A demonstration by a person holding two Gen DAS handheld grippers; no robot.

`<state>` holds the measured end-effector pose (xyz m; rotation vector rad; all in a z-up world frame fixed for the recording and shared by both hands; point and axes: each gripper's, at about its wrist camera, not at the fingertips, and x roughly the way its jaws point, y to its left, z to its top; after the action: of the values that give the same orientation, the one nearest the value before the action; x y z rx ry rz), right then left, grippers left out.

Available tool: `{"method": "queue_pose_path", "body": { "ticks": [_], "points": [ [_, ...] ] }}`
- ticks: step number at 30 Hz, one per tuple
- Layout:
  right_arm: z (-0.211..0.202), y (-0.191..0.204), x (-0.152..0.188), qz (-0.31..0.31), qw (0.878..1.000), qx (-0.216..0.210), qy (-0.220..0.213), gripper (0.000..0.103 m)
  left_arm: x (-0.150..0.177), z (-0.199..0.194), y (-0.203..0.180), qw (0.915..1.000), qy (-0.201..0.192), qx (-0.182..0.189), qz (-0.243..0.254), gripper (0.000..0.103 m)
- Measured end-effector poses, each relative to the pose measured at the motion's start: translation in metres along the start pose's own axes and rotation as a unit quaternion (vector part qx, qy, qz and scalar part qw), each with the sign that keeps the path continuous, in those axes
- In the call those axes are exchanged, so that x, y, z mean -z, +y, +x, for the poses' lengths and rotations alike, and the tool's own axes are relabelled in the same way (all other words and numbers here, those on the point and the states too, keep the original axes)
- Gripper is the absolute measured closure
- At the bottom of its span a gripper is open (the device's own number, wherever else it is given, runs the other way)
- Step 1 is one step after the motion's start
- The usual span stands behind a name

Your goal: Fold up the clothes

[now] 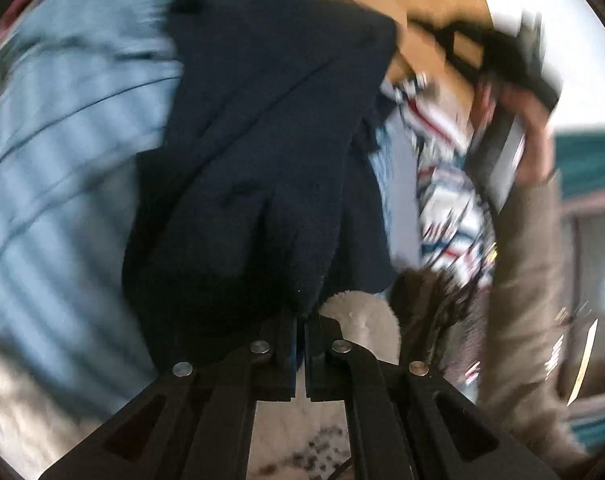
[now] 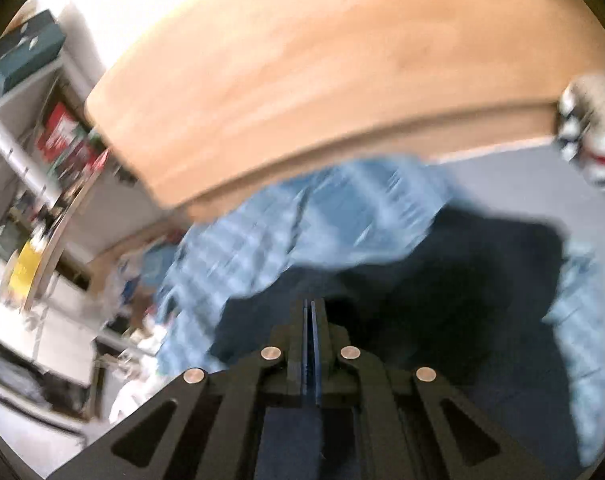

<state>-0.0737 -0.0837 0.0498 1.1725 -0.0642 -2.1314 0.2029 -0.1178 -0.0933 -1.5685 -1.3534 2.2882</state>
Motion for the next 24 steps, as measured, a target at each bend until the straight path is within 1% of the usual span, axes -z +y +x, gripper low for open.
{"method": "queue_pose_path", "body": {
  "ticks": [1, 2, 3, 4, 5, 6, 8, 9, 10, 11, 12, 13, 14, 15, 16, 17, 19, 21, 23, 24],
  "points": [
    [-0.007, -0.008, -0.011, -0.005, 1.0, 0.014, -0.014, 0.102, -0.008, 0.021, -0.01, 0.9998, 0.016, 0.001, 0.008, 0.101],
    [-0.007, -0.015, -0.02, -0.007, 0.999, 0.026, -0.021, 0.099, -0.015, 0.046, -0.015, 0.9991, 0.041, 0.012, 0.007, 0.101],
    [-0.006, -0.026, -0.027, -0.002, 0.999, 0.035, -0.021, 0.092, -0.023, 0.071, -0.021, 0.9976, 0.065, 0.023, 0.007, 0.101],
    [-0.004, -0.037, -0.031, 0.004, 0.999, 0.045, -0.02, 0.078, -0.028, 0.096, -0.024, 0.9958, 0.086, 0.03, 0.003, 0.101],
    [-0.002, -0.046, -0.03, 0.01, 0.998, 0.058, -0.011, 0.041, -0.03, 0.12, -0.023, 0.9943, 0.102, 0.028, -0.007, 0.101],
    [-0.001, -0.055, -0.023, 0.011, 0.998, 0.069, 0.003, 0.035, -0.03, 0.142, -0.021, 0.993, 0.116, 0.016, -0.013, 0.101],
    [0.001, -0.07, 0.005, -0.008, 0.997, 0.069, 0.038, 0.037, -0.022, 0.176, -0.01, 0.9889, 0.143, -0.033, -0.023, 0.101],
    [0.004, -0.078, 0.021, -0.012, 0.996, 0.067, 0.06, 0.033, -0.017, 0.185, -0.002, 0.9863, 0.154, -0.042, -0.041, 0.101],
    [0.008, -0.087, 0.042, -0.006, 0.994, 0.06, 0.09, 0.032, -0.012, 0.19, 0.008, 0.9842, 0.16, -0.039, -0.064, 0.101],
    [0.013, -0.095, 0.062, -0.001, 0.991, 0.054, 0.121, 0.032, -0.007, 0.188, 0.019, 0.9825, 0.157, -0.018, -0.098, 0.101],
    [0.017, -0.103, 0.082, 0.005, 0.987, 0.048, 0.151, 0.032, -0.002, 0.186, 0.029, 0.9793, 0.154, 0.003, -0.132, 0.098],
    [0.022, -0.111, 0.102, 0.011, 0.982, 0.042, 0.181, 0.032, 0.003, 0.181, 0.04, 0.9753, 0.146, 0.026, -0.164, 0.09],
    [0.026, -0.119, 0.122, 0.018, 0.977, 0.038, 0.208, 0.033, 0.007, 0.169, 0.048, 0.9731, 0.129, 0.045, -0.185, 0.071],
    [0.029, -0.124, 0.141, 0.028, 0.972, 0.038, 0.229, 0.034, 0.011, 0.154, 0.052, 0.9733, 0.109, 0.057, -0.194, 0.058],
    [0.03, -0.129, 0.158, 0.038, 0.968, 0.04, 0.245, 0.035, 0.014, 0.14, 0.057, 0.9729, 0.088, 0.068, -0.202, 0.034],
    [0.027, -0.131, 0.17, 0.05, 0.966, 0.039, 0.251, 0.036, 0.018, 0.124, 0.061, 0.9729, 0.065, 0.078, -0.208, 0.027],
    [0.014, -0.13, 0.181, 0.07, 0.966, 0.028, 0.248, 0.037, 0.025, 0.088, 0.065, 0.9735, 0.014, 0.091, -0.209, 0.027],
    [-0.011, -0.117, 0.176, 0.074, 0.971, 0.02, 0.228, 0.037, 0.026, 0.054, 0.067, 0.9723, -0.02, 0.108, -0.206, 0.027],
    [-0.037, -0.105, 0.17, 0.077, 0.975, 0.012, 0.209, 0.037, 0.028, 0.016, 0.06, 0.9718, -0.055, 0.128, -0.19, 0.028],
    [-0.052, -0.097, 0.165, 0.077, 0.978, 0.008, 0.196, 0.037, 0.03, 0.003, 0.055, 0.972, -0.067, 0.131, -0.183, 0.028]
  ]
}}
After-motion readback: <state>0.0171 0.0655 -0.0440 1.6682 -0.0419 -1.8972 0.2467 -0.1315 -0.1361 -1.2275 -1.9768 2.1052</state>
